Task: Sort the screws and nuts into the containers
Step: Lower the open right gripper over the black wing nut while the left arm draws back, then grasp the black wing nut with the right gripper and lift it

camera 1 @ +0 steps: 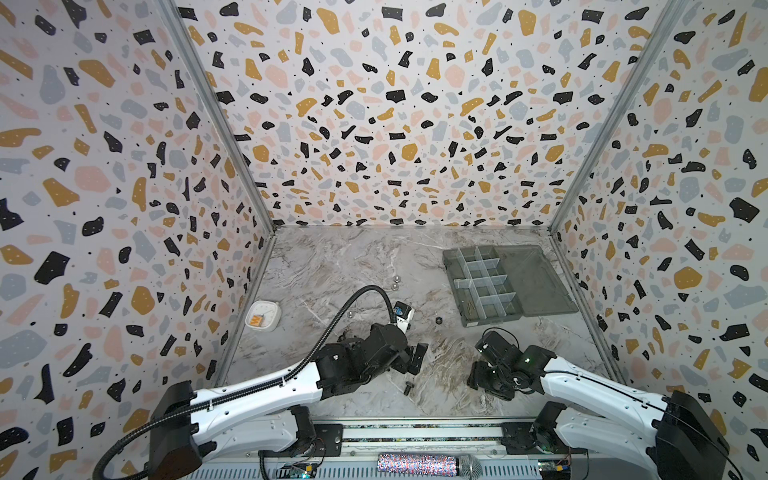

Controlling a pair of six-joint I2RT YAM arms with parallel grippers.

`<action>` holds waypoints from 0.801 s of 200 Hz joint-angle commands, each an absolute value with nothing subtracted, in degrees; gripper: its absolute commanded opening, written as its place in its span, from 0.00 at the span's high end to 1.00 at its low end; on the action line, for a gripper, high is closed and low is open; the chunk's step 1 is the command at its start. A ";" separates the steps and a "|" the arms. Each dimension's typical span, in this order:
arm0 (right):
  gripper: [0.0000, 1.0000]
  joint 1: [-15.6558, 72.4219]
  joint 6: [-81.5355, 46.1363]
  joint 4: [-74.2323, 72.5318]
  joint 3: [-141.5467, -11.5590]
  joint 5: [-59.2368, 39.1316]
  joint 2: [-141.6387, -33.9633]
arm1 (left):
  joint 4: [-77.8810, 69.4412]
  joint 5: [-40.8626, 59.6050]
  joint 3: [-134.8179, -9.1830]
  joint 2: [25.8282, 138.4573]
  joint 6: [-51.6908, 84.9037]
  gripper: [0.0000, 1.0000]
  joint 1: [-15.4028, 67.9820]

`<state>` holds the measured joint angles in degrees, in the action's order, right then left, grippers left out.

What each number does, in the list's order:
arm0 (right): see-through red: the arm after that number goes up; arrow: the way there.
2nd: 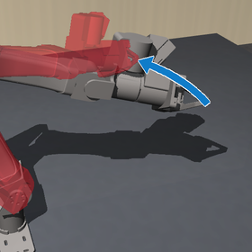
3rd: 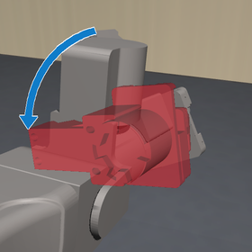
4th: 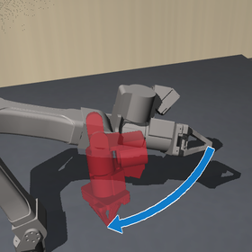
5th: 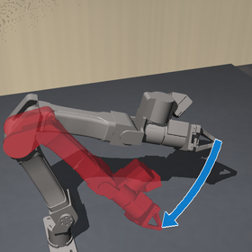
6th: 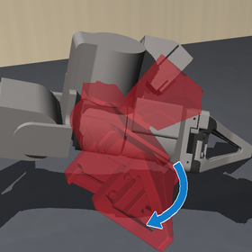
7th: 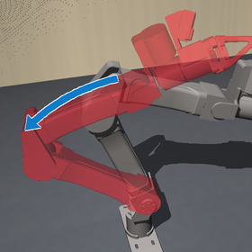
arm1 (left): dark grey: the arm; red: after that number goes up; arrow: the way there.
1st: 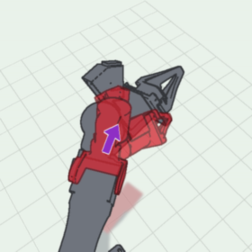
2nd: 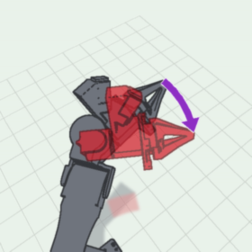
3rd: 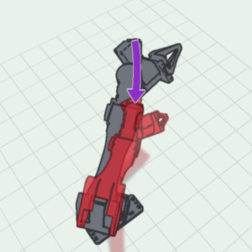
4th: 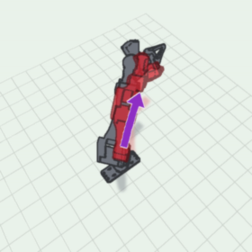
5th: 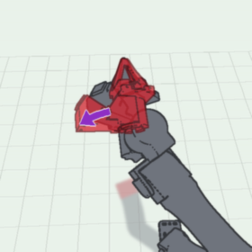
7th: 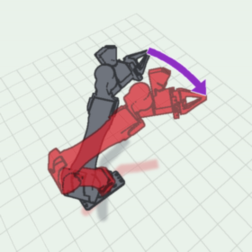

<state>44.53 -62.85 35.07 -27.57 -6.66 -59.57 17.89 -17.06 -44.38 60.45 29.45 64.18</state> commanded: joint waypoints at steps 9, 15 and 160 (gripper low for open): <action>0.33 40.56 -59.84 33.98 -27.95 -6.03 -60.02 | 16.33 -16.44 -43.77 59.24 29.71 0.00 63.59; 0.33 39.44 -59.05 33.70 -27.87 -6.21 -60.16 | 16.26 -16.39 -43.77 59.27 29.74 0.00 63.55; 0.63 38.04 -52.85 35.34 -29.61 -4.86 -65.35 | 16.04 -16.52 -43.18 59.85 30.31 0.00 62.32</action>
